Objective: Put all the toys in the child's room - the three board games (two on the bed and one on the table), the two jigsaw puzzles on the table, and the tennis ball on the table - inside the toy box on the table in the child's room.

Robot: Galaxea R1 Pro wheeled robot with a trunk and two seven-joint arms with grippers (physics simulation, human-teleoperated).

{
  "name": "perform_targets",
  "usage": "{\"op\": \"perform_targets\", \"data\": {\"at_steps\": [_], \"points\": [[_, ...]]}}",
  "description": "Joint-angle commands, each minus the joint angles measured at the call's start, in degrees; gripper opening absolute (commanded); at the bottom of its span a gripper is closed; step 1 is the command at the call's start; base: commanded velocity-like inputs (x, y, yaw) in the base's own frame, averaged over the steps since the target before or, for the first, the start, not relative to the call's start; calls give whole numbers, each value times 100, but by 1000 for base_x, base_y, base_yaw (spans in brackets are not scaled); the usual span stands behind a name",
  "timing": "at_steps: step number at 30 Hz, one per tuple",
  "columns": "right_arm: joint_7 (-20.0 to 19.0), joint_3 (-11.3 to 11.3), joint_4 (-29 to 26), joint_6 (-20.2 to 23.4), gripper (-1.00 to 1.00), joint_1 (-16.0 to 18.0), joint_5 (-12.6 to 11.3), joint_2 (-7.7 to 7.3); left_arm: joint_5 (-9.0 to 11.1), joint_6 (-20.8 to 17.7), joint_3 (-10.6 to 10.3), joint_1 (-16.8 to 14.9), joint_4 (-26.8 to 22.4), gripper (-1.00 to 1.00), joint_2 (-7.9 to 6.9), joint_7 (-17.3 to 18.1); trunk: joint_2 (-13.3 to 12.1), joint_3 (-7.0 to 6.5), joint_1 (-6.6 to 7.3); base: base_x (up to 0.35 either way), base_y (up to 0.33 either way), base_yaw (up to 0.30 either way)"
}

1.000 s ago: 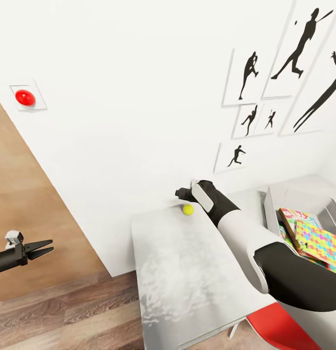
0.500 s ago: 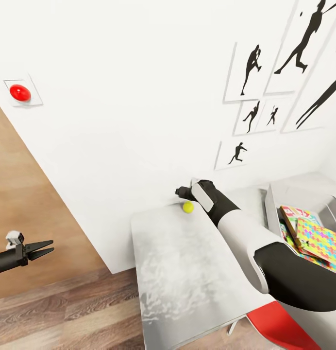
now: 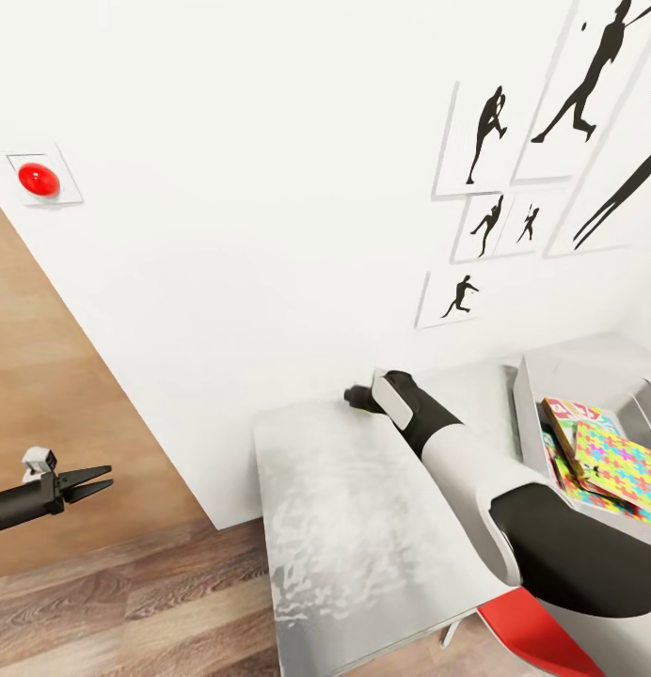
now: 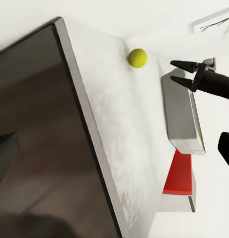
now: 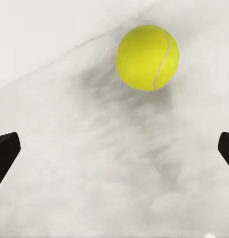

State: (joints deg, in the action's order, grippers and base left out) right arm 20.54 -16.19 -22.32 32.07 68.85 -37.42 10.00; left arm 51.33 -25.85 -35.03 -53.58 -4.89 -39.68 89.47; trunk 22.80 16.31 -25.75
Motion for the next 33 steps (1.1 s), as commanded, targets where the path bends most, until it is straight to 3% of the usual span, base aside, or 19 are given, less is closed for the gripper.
{"op": "perform_targets", "data": {"at_steps": [1,33], "points": [[45,-27,-16,15,100,-27,-46,0,35,-61,-48,-4,-3,100,-3,25,12,11,-3,0,0,0],[39,-46,-52,-39,100,-99,11,0,35,-61,-57,-6,-3,100,3,12,12,11,-3,0,0,0]]}}
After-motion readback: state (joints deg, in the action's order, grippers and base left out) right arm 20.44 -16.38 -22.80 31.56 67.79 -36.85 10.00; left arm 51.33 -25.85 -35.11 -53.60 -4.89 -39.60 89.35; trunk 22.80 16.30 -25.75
